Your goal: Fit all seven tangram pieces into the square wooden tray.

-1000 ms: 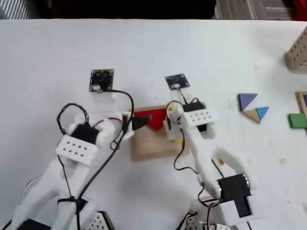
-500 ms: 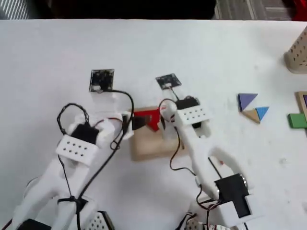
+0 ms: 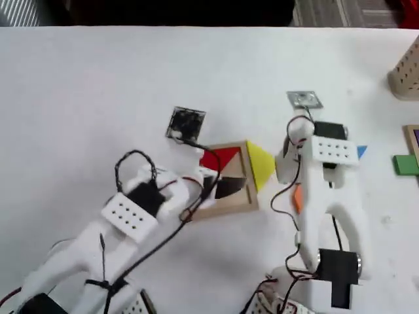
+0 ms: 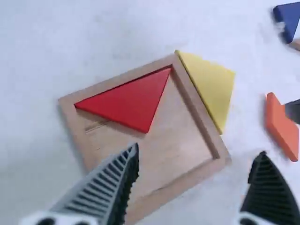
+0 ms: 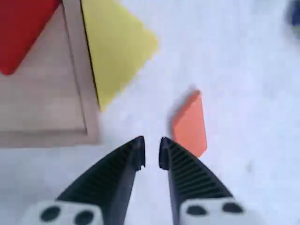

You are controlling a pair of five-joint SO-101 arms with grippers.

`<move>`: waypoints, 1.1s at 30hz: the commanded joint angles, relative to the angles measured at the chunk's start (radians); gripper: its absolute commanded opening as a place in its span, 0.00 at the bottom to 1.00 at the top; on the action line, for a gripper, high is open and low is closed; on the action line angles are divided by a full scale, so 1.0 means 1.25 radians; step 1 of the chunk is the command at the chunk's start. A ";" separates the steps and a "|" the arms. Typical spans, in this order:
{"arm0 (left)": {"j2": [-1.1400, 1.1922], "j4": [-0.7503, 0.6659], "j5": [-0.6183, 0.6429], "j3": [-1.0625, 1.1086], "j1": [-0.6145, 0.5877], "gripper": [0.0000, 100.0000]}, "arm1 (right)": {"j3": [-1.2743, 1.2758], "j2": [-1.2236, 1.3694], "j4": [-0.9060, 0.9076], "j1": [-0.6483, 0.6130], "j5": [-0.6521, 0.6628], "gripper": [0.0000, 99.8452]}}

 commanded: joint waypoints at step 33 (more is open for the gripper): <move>-0.025 -0.029 -0.021 0.004 -0.153 0.37 | -0.403 0.519 0.009 -0.252 -0.118 0.28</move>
